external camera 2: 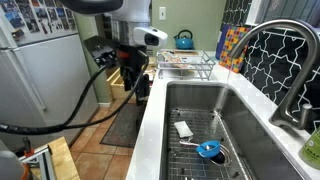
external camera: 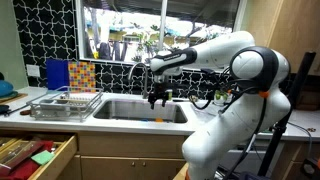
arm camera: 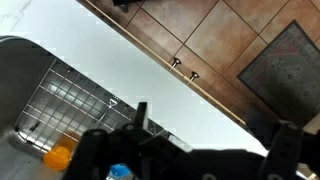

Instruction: Remove the blue bowl from the sink, put it on the edge of the sink, remove the silver spoon from the sink and put it on the blue bowl

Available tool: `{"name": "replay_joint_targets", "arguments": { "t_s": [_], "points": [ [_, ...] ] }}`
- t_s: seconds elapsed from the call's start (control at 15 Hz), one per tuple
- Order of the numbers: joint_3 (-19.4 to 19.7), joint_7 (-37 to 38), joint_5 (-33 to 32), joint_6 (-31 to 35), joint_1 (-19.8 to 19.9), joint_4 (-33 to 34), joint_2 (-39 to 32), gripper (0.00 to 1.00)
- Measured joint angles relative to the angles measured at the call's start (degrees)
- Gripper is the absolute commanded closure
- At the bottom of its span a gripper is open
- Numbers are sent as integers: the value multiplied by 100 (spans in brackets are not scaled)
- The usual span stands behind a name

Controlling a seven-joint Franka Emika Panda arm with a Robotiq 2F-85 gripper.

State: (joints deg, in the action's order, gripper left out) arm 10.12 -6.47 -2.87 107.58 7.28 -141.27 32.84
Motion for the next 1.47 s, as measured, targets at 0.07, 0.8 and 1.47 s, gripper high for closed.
{"name": "replay_joint_targets", "arguments": {
  "t_s": [0.07, 0.8, 1.47],
  "points": [
    [0, 0, 0, 0, 0, 0, 0, 0],
    [7, 572, 13, 1042, 173, 280, -747, 0],
    [75, 1293, 5, 3125, 296, 1678, -4073, 0]
  ]
}}
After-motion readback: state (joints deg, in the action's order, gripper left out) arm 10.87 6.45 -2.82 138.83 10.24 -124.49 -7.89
